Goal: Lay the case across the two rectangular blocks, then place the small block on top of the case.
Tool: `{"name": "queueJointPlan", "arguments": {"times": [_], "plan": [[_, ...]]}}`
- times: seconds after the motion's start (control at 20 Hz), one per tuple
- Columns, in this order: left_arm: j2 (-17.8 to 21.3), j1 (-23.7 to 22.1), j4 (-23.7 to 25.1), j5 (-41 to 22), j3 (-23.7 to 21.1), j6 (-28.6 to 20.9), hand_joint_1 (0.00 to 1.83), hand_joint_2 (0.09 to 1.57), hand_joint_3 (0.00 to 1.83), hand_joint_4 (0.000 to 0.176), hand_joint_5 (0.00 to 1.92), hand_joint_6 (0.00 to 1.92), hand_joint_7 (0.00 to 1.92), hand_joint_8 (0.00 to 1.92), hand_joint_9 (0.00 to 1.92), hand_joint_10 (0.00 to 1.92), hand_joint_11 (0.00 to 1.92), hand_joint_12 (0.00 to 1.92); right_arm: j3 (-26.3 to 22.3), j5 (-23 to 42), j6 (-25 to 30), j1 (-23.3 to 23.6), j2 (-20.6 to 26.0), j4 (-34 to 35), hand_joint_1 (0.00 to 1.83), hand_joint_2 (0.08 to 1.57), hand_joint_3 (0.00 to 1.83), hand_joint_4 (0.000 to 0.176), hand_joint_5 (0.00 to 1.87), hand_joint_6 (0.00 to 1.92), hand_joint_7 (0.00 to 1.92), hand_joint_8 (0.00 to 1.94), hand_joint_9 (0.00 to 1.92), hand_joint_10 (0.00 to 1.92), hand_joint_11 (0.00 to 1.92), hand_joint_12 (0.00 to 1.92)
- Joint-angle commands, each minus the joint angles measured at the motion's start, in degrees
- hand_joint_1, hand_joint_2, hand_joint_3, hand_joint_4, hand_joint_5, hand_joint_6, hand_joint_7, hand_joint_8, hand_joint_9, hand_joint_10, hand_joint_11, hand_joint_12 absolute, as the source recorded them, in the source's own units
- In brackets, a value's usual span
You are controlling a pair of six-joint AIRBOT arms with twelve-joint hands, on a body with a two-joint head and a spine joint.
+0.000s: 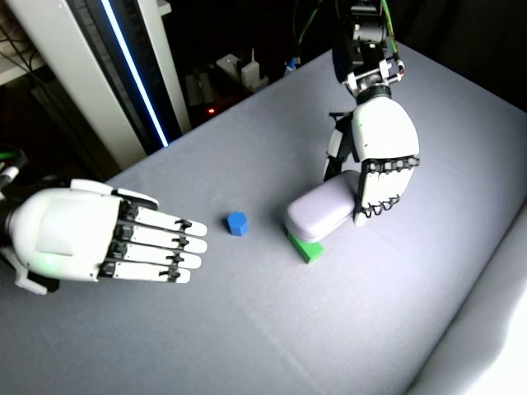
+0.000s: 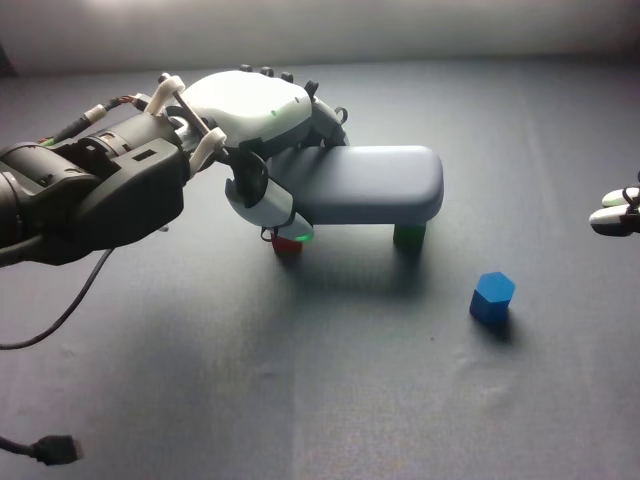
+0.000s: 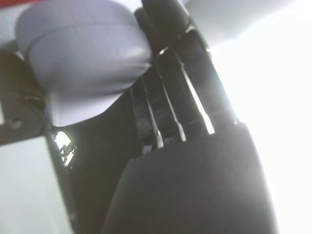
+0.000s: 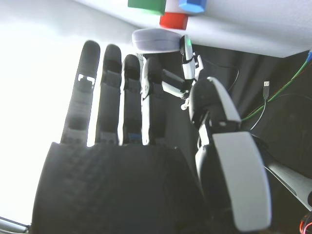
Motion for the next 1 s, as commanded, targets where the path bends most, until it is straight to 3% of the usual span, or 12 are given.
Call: {"name": "queueJointPlan", "arguments": {"times": [0.0, 0.05, 0.15, 0.2, 0.25, 0.35, 0.4, 0.45, 0.55, 0.65, 0.95], "plan": [[-0.26, -0.58, -0.24, -6.47, 0.37, -0.12, 1.39, 1.10, 0.00, 0.000, 0.87, 0.99, 1.04, 0.83, 1.02, 1.14, 0.96, 0.96, 0.23, 6.31, 0.30, 0.65, 0.08, 1.80, 0.58, 1.36, 0.00, 0.000, 0.49, 0.00, 0.43, 0.00, 0.49, 0.01, 0.20, 0.87], [-0.34, -0.58, -0.24, -6.04, 0.56, 0.07, 1.39, 1.09, 0.00, 0.000, 0.88, 0.99, 1.05, 0.81, 1.03, 1.13, 0.95, 0.97, 0.26, 6.29, 0.30, 0.64, 0.04, 1.80, 0.59, 1.35, 0.00, 0.000, 0.50, 0.01, 0.44, 0.01, 0.50, 0.01, 0.21, 0.87], [-0.49, -0.54, -0.58, -5.75, 0.79, 0.47, 1.38, 1.11, 0.00, 0.000, 0.83, 0.96, 1.00, 0.95, 0.99, 1.18, 0.94, 1.02, 0.35, 6.19, 0.30, 0.64, -0.03, 1.80, 0.56, 1.36, 0.00, 0.000, 0.50, 0.00, 0.44, 0.00, 0.49, 0.00, 0.20, 0.87], [-0.59, -0.54, -0.85, -5.65, 0.92, 0.74, 1.39, 1.09, 0.00, 0.000, 0.89, 0.85, 1.06, 0.87, 1.07, 1.10, 0.95, 1.04, 0.36, 6.18, 0.30, 0.64, -0.03, 1.73, 0.56, 1.36, 0.00, 0.000, 0.50, 0.00, 0.44, 0.00, 0.49, 0.00, 0.20, 0.87], [-0.64, -0.54, -0.89, -5.61, 1.00, 0.74, 1.30, 1.10, 0.00, 0.000, 0.90, 0.90, 1.10, 0.94, 1.08, 0.73, 0.91, 1.07, 0.36, 6.16, 0.30, 0.64, -0.04, 1.69, 0.54, 1.36, 0.00, 0.000, 0.49, 0.00, 0.43, 0.00, 0.47, 0.00, 0.18, 0.87], [-0.66, -0.55, -0.95, -5.59, 1.04, 0.79, 1.28, 1.09, 0.00, 0.000, 0.93, 0.86, 1.13, 0.94, 1.18, 0.36, 0.91, 1.10, 0.37, 6.16, 0.31, 0.64, -0.04, 1.66, 0.55, 1.36, 0.00, 0.000, 0.49, 0.00, 0.43, 0.00, 0.48, 0.00, 0.18, 0.87], [-0.67, -0.55, -0.95, -5.59, 1.04, 0.81, 1.16, 1.01, 0.00, 0.000, 0.90, 0.10, 1.02, 0.21, 1.14, 0.19, 0.86, 1.10, 0.39, 6.11, 0.31, 0.64, -0.06, 1.66, 0.56, 1.36, 0.00, 0.000, 0.49, 0.00, 0.43, 0.00, 0.48, 0.01, 0.20, 0.88], [-0.70, -0.56, -0.95, -5.60, 1.04, 0.81, 1.16, 1.01, 0.00, 0.000, 0.90, 0.10, 1.02, 0.21, 1.14, 0.19, 0.86, 1.10, 0.40, 6.09, 0.31, 0.64, -0.06, 1.66, 0.56, 1.36, 0.00, 0.000, 0.49, 0.00, 0.43, 0.00, 0.48, 0.01, 0.20, 0.88], [-0.72, -0.56, -0.97, -5.67, 0.97, 0.81, 1.10, 0.98, 0.00, 0.000, 0.85, 0.00, 0.98, 0.02, 1.07, 0.07, 0.80, 1.00, 0.41, 6.09, 0.31, 0.64, -0.07, 1.66, 0.58, 1.36, 0.00, 0.000, 0.49, 0.00, 0.43, 0.00, 0.49, 0.00, 0.20, 0.89], [-0.72, -0.56, -0.97, -6.06, 0.76, 0.81, 1.08, 0.96, 0.00, 0.000, 0.78, 0.00, 0.91, 0.00, 1.01, 0.01, 0.73, 0.92, 0.43, 6.09, 0.31, 0.64, -0.07, 1.66, 0.55, 1.36, 0.00, 0.000, 0.49, 0.00, 0.43, 0.00, 0.48, 0.00, 0.19, 0.89], [0.20, -0.44, -0.97, -7.50, -0.53, 0.83, 1.03, 0.92, 0.00, 0.000, 0.64, 0.00, 0.81, 0.00, 0.96, 0.00, 0.70, 0.97, 0.42, 6.09, 0.50, 0.64, -0.13, 1.66, 0.59, 1.36, 0.00, 0.000, 0.49, 0.00, 0.43, 0.01, 0.48, 0.01, 0.19, 0.88]]}}
